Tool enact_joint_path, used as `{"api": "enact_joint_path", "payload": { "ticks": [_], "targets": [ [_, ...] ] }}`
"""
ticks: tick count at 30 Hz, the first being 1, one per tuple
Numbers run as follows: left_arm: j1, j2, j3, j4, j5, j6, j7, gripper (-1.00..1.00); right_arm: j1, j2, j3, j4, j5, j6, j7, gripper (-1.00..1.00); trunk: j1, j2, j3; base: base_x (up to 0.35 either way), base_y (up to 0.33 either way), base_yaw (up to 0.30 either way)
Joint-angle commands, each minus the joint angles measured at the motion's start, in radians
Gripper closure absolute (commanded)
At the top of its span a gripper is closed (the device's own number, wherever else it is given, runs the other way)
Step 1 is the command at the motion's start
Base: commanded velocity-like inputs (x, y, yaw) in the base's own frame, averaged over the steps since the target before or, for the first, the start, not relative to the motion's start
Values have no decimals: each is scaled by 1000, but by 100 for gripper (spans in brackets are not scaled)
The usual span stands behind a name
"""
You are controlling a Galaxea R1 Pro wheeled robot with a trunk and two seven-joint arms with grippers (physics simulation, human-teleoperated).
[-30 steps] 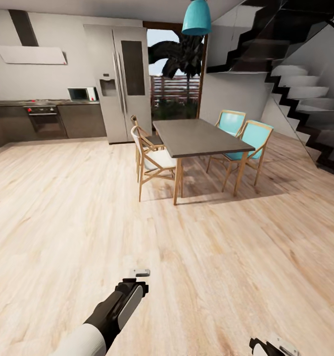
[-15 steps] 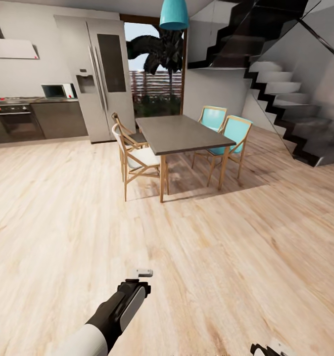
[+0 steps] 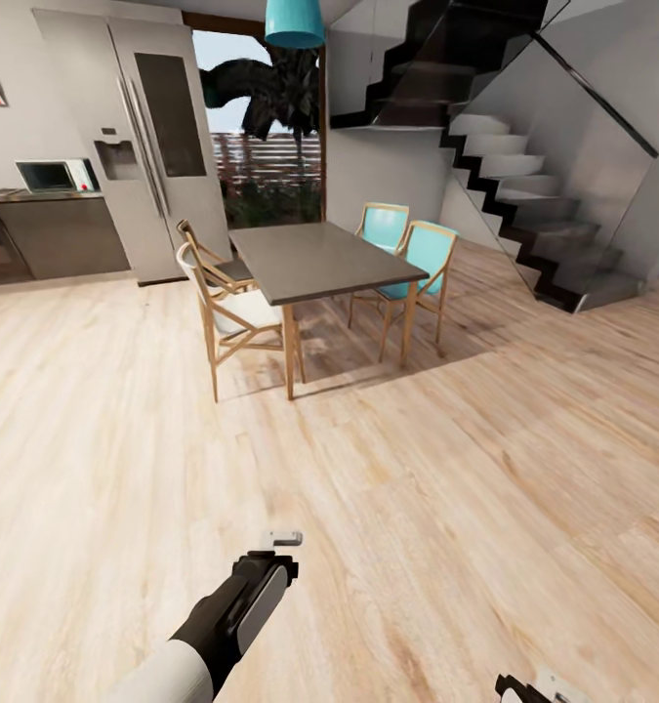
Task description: Place each of the two pumpkins and all three candles from the living room inside a cabinet in the living room (use any cabinet), then make sure every cabinet is closed, and position the cauldron so it is next to a table in the living room.
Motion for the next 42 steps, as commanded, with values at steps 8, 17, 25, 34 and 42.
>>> {"api": "enact_joint_path", "payload": {
  "ticks": [8, 17, 25, 34, 42],
  "targets": [
    [-1, 1, -8, -1, 10, 2, 9, -100, 0, 1, -1, -4, -4, 4, -7, -100, 0, 0, -2, 334, 0, -22],
    [-1, 2, -9, -1, 10, 2, 9, -100, 0, 2, -1, -3, -5, 4, -7, -100, 0, 0, -3, 296, -43, -29],
    [-1, 2, -10, -2, 10, 2, 9, -100, 0, 0, -1, -3, -5, 4, -6, -100, 0, 0, -3, 29, -31, -246],
    [-2, 2, -10, -4, 10, 2, 10, -100, 0, 0, -3, -3, -8, 4, -7, -100, 0, 0, -3, -24, -1, -283],
    [-1, 2, -10, -4, 10, 2, 10, -100, 0, 1, -94, -4, -6, 5, -5, -100, 0, 0, 2, -12, 0, -280]
  ]
}}
